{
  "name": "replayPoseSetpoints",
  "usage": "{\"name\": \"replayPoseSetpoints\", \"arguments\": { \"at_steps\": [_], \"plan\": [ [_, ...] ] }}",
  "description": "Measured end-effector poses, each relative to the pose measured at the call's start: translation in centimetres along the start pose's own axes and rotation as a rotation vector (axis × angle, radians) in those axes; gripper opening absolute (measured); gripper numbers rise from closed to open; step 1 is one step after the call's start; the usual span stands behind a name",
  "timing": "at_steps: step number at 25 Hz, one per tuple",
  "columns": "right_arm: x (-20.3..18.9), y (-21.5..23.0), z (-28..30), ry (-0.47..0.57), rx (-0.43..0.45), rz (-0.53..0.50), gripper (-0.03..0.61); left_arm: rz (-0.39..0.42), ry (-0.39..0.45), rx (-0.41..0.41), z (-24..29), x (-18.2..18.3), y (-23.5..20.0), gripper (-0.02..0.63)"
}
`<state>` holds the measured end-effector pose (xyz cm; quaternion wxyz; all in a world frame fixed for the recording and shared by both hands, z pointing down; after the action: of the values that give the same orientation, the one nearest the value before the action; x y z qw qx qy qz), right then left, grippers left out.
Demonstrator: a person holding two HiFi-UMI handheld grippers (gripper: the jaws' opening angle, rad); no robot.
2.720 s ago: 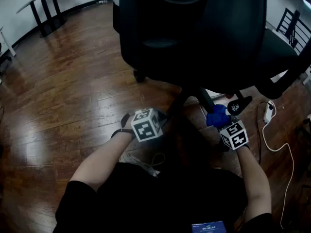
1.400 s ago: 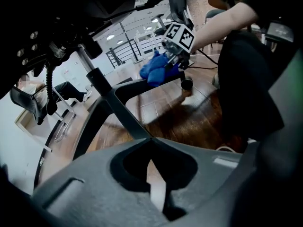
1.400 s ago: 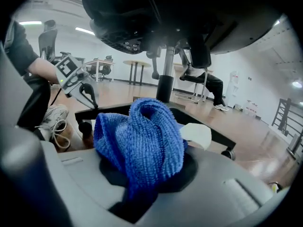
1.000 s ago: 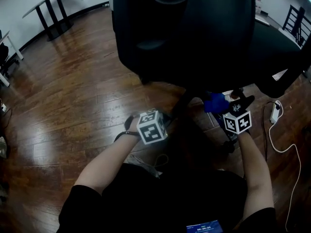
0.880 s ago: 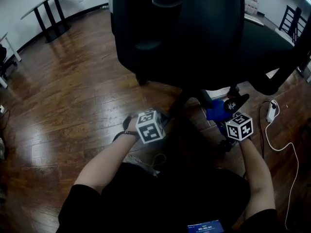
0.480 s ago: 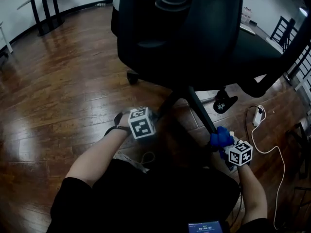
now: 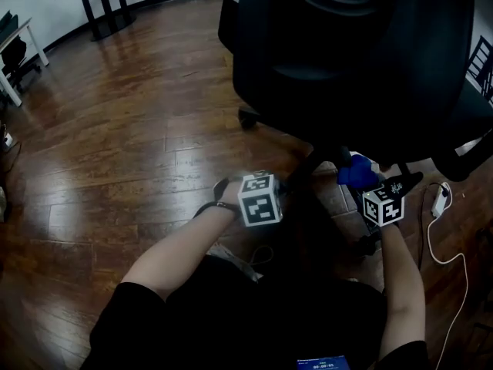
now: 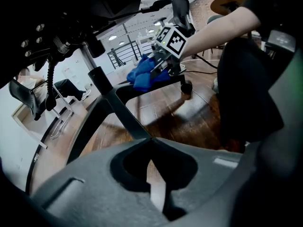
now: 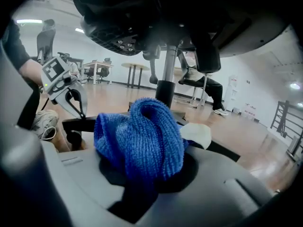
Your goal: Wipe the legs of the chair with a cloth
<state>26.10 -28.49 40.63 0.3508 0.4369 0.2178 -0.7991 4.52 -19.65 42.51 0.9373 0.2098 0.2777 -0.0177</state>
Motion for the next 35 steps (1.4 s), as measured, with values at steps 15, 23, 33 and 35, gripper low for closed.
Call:
{"name": "replayPoseSetpoints", "arguments": {
  "at_steps": [15, 23, 33, 35],
  "plan": [
    [-10.5, -1.3, -10.3, -0.133, 0.053, -0.034, 0.083, 0.013, -0.04, 0.034, 0.0, -0.4, 0.2, 0.002],
    [-10.4, -0.4, -10.4, -0.154, -0.007, -0.032, 0.081, 0.004, -0.03, 0.027, 0.0, -0.2, 0.1, 0.001],
    [-0.6, -0.7, 0.2, -0.03, -0.077, -0.072, 0.084, -0.025, 0.009, -0.005, -0.1, -0.2, -0.2, 0.002],
    [1.0, -1.2, 1.3, -0.018, -0.09, -0.096, 0.084, -0.016, 0.006, 0.002, -0.1, -0.1, -0.1, 0.002]
  ]
}}
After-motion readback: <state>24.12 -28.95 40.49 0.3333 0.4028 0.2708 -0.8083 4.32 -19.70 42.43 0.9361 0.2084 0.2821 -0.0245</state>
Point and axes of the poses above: the fingertips, and each gripper's own axes: z forward along the fingers, y to its right, x out of its top, the point moved 6 cm from there along -z, backward along the fingers, and after that the axes turned 9 degrees about z, right-handed, at the moved point
